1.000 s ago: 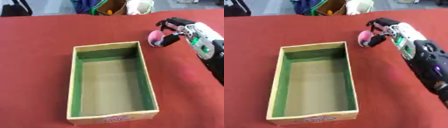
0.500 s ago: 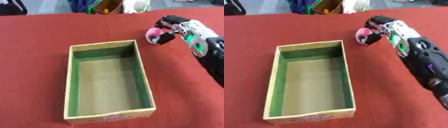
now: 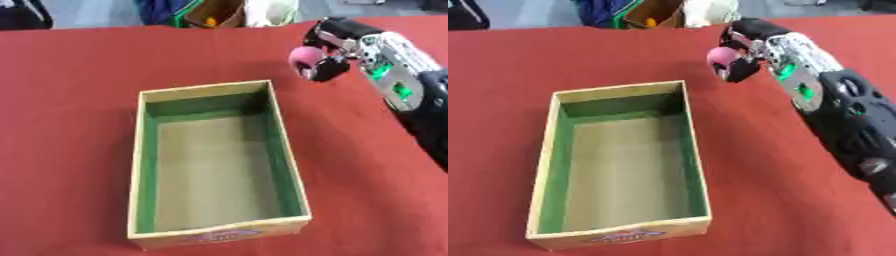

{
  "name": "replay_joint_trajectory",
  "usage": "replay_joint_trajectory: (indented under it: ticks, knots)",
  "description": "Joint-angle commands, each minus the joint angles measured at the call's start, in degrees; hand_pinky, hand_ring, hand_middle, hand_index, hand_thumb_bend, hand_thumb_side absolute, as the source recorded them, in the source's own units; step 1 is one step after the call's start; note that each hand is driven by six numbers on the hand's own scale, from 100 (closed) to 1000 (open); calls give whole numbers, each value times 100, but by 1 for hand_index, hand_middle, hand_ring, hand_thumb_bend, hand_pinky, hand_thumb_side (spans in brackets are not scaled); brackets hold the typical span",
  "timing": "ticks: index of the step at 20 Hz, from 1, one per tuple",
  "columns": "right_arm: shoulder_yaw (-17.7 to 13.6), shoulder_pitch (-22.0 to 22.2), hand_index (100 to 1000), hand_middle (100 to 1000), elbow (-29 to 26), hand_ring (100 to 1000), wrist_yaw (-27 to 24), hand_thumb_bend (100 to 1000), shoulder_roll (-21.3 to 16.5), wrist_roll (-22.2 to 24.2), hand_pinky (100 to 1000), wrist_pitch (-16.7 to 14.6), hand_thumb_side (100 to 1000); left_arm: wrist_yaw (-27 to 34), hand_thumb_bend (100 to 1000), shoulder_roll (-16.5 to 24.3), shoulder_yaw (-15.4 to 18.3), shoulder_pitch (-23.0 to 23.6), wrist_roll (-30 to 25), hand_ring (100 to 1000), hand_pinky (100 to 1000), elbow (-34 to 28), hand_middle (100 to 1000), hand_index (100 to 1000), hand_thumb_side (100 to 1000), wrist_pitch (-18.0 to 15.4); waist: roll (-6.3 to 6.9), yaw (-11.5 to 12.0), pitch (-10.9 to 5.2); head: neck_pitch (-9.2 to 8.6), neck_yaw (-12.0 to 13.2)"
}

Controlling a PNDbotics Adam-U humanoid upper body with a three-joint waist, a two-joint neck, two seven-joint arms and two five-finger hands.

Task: Pick up objects on the table and place them in the box.

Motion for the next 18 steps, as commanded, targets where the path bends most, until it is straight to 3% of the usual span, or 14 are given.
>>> replay_joint_trajectory:
  ticks: [1, 5, 11, 18]
  knots:
    - [-135, -45, 479, 370, -514, 644, -416, 100, -319, -53, 547, 187, 100, -16, 100, 93, 29, -60, 15, 352, 378, -116, 377, 512, 469, -9, -21, -17, -139, -14, 19]
    - [-306, 76, 471, 359, -1293, 630, -862, 100, -554, -193, 531, 425, 100, -28, 100, 112, 40, -74, 25, 352, 378, -116, 376, 512, 469, -11, -53, -59, -166, -9, 73]
    - [-638, 478, 477, 364, -3218, 595, -1490, 100, -988, -517, 488, 675, 100, -53, 100, 125, 49, -102, 45, 353, 378, -116, 376, 513, 469, -23, -102, -112, -181, -29, 130]
    - [-525, 570, 481, 369, -3438, 581, -2087, 100, -1046, -1025, 475, -428, 100, -61, 100, 123, 43, -128, 44, 353, 377, -116, 377, 514, 467, -31, -128, -142, -211, -7, 173]
